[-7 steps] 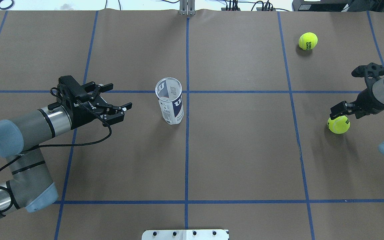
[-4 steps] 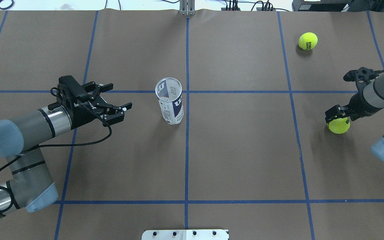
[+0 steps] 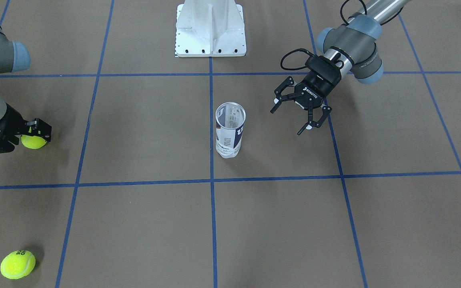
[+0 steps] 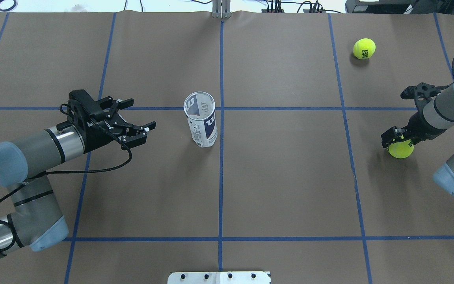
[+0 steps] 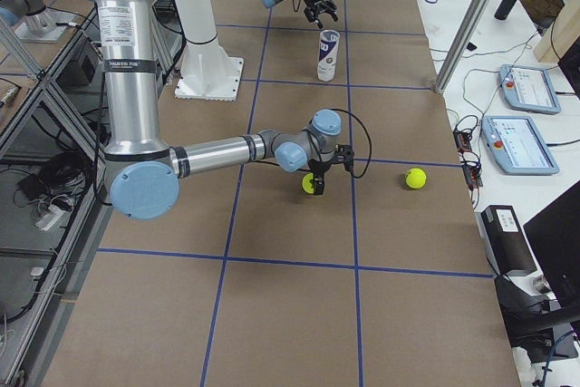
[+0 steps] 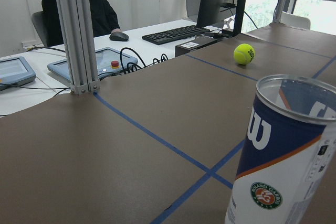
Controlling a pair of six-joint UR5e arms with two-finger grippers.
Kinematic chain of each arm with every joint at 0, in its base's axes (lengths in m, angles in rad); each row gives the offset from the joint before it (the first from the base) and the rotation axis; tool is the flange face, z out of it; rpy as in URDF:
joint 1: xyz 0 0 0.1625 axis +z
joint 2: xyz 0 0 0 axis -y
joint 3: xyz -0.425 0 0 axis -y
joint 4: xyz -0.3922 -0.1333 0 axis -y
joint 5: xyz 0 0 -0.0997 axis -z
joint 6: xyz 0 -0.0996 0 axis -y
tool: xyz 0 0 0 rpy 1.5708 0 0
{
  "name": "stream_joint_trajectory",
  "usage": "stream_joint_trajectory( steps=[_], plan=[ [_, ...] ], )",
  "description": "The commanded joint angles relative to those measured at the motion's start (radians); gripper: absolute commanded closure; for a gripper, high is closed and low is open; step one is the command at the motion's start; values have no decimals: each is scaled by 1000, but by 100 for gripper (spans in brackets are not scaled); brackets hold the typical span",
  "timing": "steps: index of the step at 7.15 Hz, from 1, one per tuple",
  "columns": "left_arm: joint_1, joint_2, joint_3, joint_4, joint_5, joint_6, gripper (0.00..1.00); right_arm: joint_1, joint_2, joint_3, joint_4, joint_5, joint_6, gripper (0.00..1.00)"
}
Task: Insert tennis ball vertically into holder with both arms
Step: 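Lower the right gripper onto the nearer yellow tennis ball and grasp it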
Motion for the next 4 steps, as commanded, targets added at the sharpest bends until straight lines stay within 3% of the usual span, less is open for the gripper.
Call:
stream_joint_trajectory(
  steps=[1,2,4],
  plan=[
    [0,-3,-1,0,0,0,1,-2,4,0,2,7,0,97],
    [0,-3,0,0,0,0,1,-2,6,12,2,15,-2,100],
    [1,-6,5,0,2,0,1,88,44,48,-7,126,2,100]
  ],
)
